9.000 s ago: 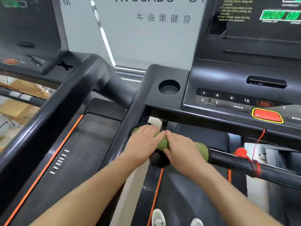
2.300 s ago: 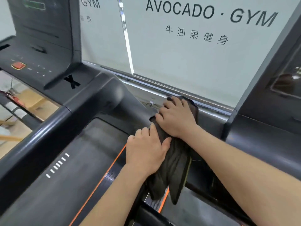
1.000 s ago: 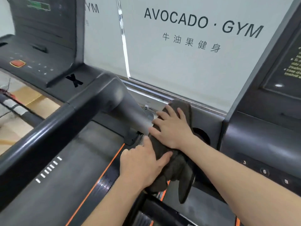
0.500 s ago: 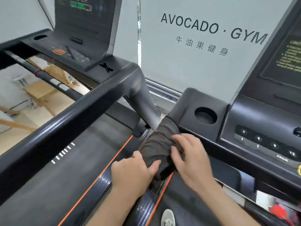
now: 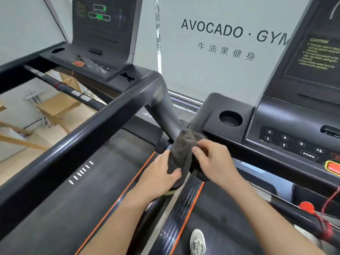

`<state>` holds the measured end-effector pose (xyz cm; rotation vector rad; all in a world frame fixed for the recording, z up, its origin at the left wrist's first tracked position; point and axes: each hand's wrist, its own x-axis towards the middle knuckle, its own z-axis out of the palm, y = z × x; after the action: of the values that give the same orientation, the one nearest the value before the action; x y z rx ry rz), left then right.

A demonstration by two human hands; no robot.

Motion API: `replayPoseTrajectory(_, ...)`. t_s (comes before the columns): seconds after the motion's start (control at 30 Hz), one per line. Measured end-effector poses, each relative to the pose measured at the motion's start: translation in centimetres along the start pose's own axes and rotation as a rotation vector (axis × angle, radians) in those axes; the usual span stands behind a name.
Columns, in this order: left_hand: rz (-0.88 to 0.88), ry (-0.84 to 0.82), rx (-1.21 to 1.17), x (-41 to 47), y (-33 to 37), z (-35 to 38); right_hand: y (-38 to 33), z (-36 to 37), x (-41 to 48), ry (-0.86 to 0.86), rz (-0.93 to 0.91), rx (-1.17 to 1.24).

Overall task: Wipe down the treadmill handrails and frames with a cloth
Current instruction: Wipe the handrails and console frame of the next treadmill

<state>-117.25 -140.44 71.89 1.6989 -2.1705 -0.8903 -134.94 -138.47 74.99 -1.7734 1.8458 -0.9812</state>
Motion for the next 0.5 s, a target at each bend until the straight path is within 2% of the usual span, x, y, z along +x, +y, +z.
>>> replayPoseTrajectory(0.03,-0.012,-0.069,-0.223,0.3,0.1,-0.7,-1.2,-0.2,-0.5,-0.025,-0.004,0.101)
replayPoseTrajectory(0.1,-0.1,-0.1,-0.573,0.3,-0.2,-2.0,-4.0,-0.1,-2.2,-0.117,0.006,0.384)
replayPoseTrajectory(0.17,-0.136,-0.098,-0.645,-0.3,-0.8,-2.6,-6.1,1.5,-4.6,-0.231,0.021,0.505)
replayPoseTrajectory(0.23,-0.144,-0.176,-0.593,-1.4,-1.3,-2.6,-6.9,3.5,-6.5,-0.302,0.059,0.502)
replayPoseTrajectory(0.33,-0.199,-0.274,-0.434,-2.7,-2.2,-1.6,-5.3,4.7,-8.0,-0.292,0.288,0.516)
replayPoseTrajectory(0.5,-0.143,-0.058,0.196,-2.9,-1.0,0.9,0.2,4.0,-9.0,-0.166,0.627,0.394)
